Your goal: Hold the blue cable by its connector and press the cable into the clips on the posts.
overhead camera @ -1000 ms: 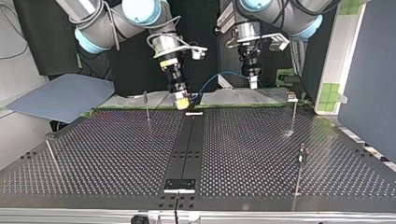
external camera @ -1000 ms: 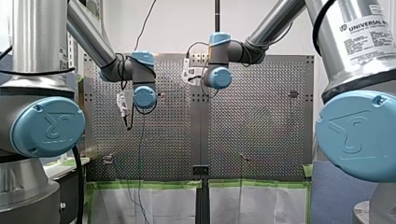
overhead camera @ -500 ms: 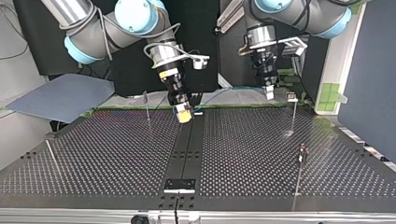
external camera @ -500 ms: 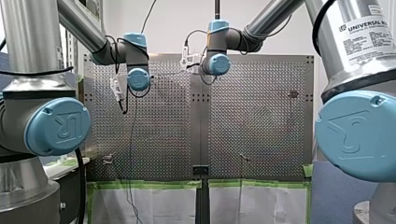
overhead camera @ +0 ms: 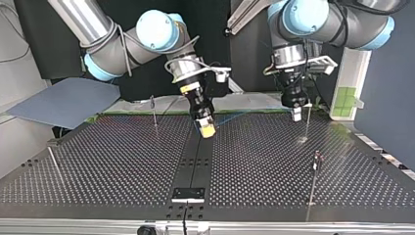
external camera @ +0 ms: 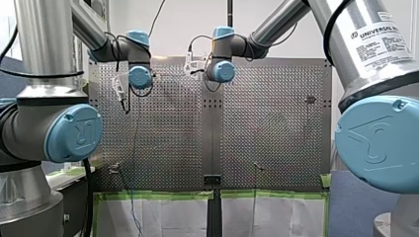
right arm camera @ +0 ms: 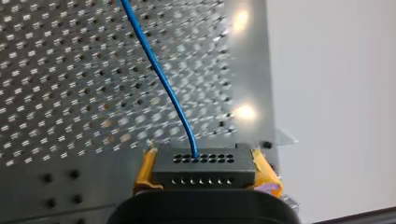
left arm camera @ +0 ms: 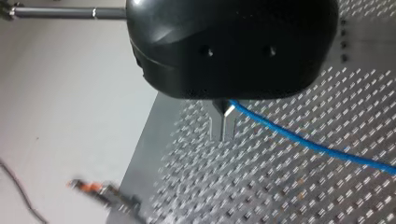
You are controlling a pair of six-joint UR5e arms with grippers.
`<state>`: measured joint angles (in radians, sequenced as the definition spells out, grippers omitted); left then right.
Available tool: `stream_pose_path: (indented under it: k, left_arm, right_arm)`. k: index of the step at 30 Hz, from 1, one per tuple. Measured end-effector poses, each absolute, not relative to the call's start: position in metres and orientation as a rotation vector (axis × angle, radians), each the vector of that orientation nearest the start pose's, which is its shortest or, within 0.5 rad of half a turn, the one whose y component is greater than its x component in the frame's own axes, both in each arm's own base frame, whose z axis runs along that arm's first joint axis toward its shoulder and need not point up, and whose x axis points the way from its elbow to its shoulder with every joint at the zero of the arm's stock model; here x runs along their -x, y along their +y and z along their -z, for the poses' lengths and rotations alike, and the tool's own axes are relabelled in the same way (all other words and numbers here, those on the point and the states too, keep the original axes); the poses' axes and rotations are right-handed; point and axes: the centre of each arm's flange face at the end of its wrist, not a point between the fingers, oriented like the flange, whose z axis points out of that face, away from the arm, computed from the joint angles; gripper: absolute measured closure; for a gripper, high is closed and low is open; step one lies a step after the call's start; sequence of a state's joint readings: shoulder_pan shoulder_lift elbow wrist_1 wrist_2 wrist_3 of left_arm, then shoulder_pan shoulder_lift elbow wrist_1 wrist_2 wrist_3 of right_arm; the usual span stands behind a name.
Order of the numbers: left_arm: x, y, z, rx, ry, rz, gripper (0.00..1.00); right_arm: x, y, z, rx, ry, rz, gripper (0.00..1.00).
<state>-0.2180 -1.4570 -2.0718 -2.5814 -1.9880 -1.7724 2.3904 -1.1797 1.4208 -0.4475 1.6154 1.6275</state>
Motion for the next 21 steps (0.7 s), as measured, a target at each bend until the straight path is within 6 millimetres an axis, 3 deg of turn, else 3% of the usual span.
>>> stream_pose_path:
  k: [11, 21]
  left_arm:
    - [-0.415, -0.165, -0.392, 0.382, 1.323, 0.044, 1.0]
    - [-0.428, -0.152, -0.417, 0.408, 1.292, 0.032, 1.0]
  right_arm:
    - [-0.58, -0.362, -0.416, -1.489, -0.681, -2.004, 1.0]
    - [-0.585, -0.362, -0.417, -1.497, -0.668, -2.021, 1.0]
